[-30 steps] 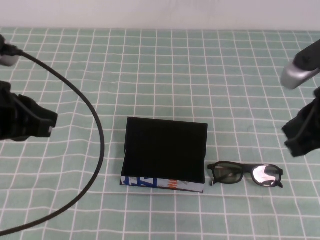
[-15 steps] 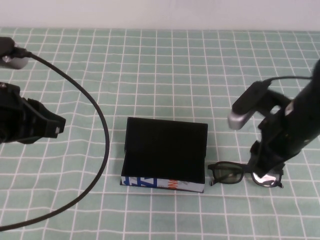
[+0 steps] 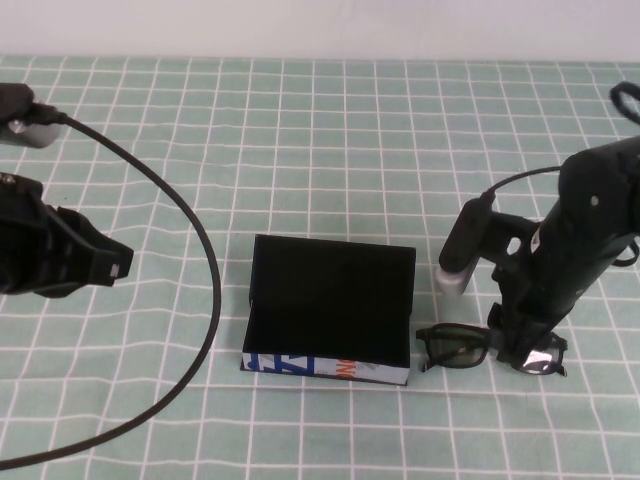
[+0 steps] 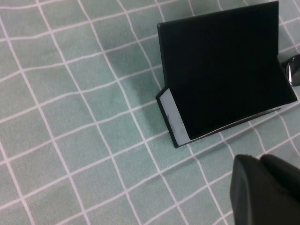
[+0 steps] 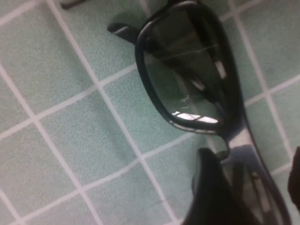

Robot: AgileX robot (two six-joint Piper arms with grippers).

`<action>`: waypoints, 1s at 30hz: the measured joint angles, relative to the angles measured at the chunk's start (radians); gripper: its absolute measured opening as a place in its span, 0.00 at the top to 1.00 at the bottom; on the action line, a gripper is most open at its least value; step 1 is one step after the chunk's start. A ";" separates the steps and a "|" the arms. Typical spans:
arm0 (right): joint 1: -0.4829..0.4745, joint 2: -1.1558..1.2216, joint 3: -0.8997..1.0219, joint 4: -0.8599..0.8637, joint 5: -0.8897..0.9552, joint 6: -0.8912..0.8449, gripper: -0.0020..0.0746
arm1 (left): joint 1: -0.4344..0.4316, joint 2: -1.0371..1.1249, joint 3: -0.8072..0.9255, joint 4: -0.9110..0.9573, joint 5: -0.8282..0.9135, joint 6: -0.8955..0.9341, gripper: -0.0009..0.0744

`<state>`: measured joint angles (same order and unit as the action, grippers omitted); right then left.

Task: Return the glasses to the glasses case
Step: Pick up the glasses from the table

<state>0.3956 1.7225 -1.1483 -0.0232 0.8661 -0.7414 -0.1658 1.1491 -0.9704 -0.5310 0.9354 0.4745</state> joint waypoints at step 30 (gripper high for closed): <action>0.002 0.090 -0.162 0.023 0.160 -0.043 0.95 | 0.000 0.000 0.000 0.000 0.002 0.002 1.00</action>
<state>0.3973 1.8121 -1.3103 0.0000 1.0260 -0.7845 -0.1658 1.1491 -0.9704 -0.5310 0.9377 0.4769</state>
